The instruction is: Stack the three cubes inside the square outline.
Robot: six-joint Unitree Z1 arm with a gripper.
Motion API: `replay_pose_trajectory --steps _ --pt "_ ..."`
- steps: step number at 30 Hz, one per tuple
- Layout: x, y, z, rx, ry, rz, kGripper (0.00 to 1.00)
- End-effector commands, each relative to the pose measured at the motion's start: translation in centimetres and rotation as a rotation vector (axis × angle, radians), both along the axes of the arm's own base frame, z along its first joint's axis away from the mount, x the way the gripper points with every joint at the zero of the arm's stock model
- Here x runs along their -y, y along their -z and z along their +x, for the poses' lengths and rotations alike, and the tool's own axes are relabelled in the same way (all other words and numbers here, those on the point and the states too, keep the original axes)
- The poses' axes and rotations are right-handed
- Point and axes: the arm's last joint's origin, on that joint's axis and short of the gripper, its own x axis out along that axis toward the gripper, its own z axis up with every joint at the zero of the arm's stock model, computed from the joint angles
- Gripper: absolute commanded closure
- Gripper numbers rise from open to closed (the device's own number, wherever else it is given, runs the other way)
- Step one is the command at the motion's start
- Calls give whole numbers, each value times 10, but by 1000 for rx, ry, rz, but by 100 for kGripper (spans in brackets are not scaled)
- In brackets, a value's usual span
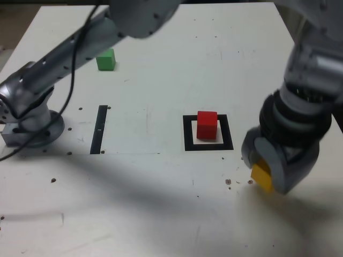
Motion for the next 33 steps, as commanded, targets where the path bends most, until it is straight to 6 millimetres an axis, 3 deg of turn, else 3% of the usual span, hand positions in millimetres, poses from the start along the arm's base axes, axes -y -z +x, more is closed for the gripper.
replay_pose_trajectory --steps 1,17,33 --pt "-8 -12 -6 4 -35 4 68" --pt "-68 -62 -52 27 -351 32 68" --pt "-133 -61 -70 -25 -657 -12 68"
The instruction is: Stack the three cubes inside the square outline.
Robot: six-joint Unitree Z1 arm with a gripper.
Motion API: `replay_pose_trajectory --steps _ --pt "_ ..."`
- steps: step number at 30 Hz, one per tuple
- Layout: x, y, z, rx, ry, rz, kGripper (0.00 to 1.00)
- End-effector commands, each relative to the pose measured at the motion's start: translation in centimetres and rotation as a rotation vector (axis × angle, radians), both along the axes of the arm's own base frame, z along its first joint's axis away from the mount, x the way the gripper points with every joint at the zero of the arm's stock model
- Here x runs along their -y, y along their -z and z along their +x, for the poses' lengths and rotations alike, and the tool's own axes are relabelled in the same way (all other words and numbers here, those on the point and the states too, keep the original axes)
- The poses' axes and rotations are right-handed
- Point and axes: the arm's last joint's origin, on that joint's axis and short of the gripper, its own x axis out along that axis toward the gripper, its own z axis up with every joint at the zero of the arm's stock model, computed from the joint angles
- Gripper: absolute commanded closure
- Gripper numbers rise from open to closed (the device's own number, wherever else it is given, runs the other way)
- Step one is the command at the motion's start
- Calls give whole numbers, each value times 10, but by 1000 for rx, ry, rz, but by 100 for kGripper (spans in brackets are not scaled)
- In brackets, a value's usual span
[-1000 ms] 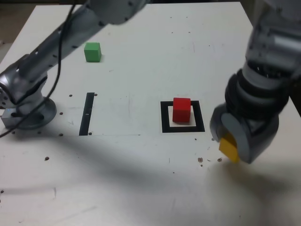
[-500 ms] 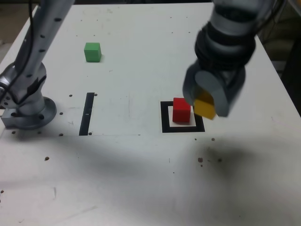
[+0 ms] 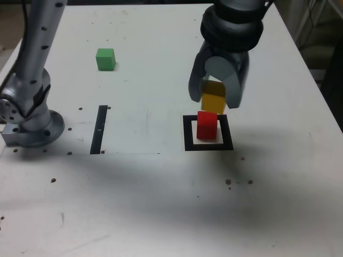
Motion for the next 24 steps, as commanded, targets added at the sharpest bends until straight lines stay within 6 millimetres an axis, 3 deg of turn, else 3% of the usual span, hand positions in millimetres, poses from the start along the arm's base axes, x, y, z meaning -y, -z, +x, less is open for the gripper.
replay_pose_trajectory --steps 1,11,24 --pt "-9 -3 -3 4 -43 -9 68" --pt "-44 7 -2 -14 -167 -59 68" --pt "-52 27 5 -25 -204 -92 68"
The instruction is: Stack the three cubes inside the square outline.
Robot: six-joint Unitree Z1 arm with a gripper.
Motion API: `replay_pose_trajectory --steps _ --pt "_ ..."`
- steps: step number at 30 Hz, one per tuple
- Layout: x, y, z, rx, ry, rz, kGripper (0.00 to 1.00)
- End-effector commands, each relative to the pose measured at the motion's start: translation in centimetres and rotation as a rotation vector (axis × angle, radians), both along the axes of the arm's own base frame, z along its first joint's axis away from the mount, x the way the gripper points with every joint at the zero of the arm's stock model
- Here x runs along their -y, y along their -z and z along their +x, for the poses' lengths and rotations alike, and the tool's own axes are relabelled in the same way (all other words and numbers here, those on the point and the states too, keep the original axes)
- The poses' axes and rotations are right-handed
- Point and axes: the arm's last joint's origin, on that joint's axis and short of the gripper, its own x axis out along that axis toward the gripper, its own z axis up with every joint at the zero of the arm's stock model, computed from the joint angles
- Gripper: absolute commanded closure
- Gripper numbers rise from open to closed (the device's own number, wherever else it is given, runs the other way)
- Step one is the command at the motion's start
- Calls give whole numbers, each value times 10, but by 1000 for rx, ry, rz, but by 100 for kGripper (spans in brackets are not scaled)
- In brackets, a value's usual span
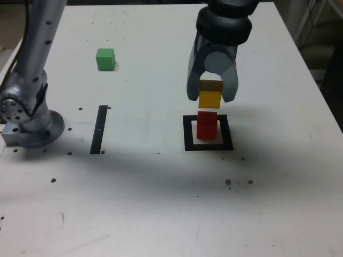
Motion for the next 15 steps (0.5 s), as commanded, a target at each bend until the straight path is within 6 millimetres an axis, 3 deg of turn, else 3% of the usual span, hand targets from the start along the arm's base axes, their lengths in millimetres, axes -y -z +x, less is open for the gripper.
replay_pose_trajectory --steps 1,15 --pt "0 4 2 -7 -4 -3 68" --pt "1 29 6 -45 -6 -21 68"
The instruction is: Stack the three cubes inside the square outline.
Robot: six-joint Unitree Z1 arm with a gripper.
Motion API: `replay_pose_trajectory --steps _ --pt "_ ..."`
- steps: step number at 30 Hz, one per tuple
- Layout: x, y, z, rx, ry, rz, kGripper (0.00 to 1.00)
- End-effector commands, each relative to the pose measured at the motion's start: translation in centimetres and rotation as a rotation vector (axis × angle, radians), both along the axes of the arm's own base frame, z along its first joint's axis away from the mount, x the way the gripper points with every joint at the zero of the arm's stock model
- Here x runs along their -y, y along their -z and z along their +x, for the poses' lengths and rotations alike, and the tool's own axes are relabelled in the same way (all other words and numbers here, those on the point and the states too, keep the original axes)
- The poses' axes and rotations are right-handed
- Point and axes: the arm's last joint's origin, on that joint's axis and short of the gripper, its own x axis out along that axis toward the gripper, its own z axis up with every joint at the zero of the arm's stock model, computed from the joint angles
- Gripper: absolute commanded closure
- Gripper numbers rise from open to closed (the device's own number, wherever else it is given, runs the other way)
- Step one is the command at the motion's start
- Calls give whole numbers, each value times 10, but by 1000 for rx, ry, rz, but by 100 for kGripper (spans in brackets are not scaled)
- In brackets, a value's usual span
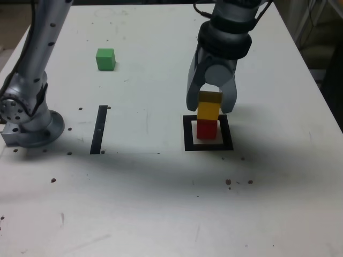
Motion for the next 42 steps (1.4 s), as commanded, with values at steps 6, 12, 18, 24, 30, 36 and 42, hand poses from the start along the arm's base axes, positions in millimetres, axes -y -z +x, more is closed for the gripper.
replay_pose_trajectory --steps 6,12,18,24,30,36,42 --pt "0 10 1 -11 2 -4 56" --pt "0 12 2 -4 7 -5 2" --pt "0 12 2 -3 7 -5 0" --pt "-1 9 -1 3 8 -2 0" --pt "-2 -4 -13 25 10 18 0" --pt "-5 -27 -34 62 10 63 0" --pt "-11 -48 -62 70 -3 110 0"
